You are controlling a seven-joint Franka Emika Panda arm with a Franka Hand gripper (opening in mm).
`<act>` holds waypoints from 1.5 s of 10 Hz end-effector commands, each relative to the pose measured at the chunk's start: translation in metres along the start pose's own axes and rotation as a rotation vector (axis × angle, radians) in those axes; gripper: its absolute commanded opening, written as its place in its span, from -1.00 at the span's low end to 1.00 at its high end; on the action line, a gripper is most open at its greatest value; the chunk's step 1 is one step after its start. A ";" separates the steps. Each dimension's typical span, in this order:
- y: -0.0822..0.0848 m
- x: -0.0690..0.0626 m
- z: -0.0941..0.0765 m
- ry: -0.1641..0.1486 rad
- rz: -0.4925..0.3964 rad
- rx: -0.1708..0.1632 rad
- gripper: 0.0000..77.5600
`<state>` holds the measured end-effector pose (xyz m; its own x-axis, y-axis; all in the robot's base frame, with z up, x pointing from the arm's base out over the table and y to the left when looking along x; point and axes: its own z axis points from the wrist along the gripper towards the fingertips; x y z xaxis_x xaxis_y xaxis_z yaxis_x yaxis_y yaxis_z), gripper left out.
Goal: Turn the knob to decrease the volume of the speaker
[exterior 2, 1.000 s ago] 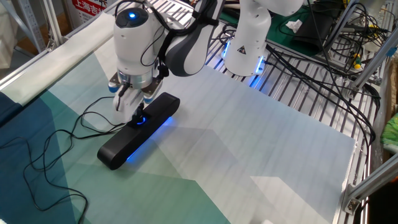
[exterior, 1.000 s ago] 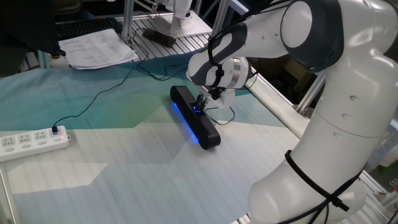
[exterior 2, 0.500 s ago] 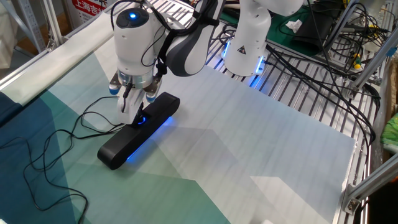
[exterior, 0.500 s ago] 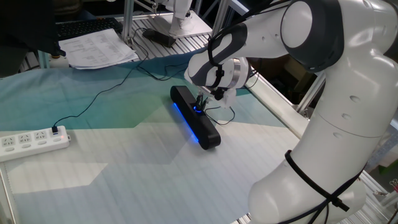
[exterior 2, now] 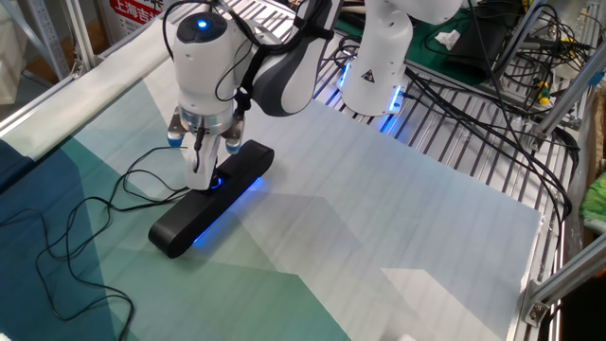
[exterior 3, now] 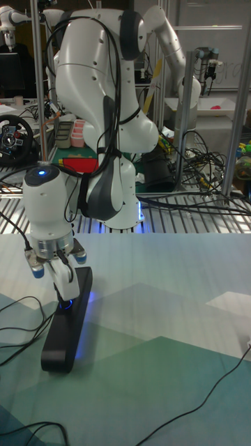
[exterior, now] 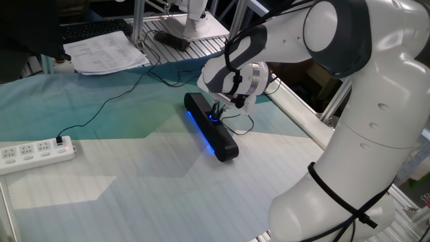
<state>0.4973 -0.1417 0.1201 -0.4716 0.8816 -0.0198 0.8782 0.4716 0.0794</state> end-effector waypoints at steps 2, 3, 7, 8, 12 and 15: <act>-0.001 0.001 0.000 -0.003 -0.174 0.005 -0.97; -0.001 0.001 -0.001 -0.003 -0.202 0.006 -0.97; -0.001 0.002 -0.001 0.003 -0.323 0.014 -0.97; 0.000 0.003 -0.001 0.006 -0.356 0.015 -0.97; 0.000 0.003 -0.002 0.012 -0.447 0.020 -0.97; 0.000 0.003 -0.002 0.028 -0.561 0.032 -0.97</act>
<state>0.4951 -0.1386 0.1211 -0.8422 0.5384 -0.0299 0.5371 0.8425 0.0428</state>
